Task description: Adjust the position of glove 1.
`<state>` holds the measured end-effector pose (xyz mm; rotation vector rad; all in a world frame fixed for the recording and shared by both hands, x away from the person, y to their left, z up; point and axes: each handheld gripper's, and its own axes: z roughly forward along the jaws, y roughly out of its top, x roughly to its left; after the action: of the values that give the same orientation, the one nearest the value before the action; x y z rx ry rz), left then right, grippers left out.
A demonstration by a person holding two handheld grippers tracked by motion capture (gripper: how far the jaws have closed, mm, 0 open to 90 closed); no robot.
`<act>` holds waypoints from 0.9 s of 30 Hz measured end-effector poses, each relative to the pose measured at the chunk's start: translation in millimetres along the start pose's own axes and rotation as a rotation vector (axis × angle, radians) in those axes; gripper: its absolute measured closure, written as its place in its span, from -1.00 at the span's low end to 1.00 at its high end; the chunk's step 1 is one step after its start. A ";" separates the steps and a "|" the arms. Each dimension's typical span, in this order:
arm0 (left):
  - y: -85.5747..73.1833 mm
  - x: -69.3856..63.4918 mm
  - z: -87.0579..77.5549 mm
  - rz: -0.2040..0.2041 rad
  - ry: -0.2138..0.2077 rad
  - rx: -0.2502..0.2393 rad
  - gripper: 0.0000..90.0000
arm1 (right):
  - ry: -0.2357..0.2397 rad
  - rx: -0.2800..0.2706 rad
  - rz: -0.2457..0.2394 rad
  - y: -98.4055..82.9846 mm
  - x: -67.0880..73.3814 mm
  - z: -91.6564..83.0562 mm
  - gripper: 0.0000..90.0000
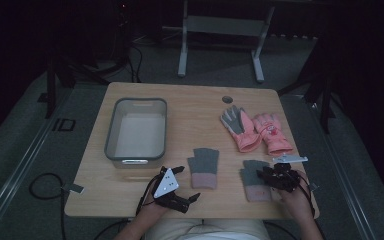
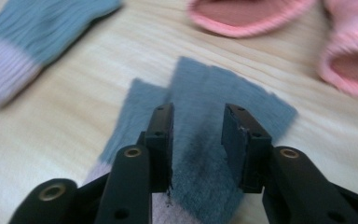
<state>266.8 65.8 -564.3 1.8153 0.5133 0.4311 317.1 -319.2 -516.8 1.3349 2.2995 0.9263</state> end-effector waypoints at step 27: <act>-0.4 1.5 -0.7 -0.014 -0.002 -0.006 -1.00 | 0.043 0.088 -0.147 -10.2 0.9 21.5 0.52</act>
<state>267.7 67.2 -564.5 1.8047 0.5227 0.4212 322.2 -314.1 -539.4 1.1709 2.4594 0.8234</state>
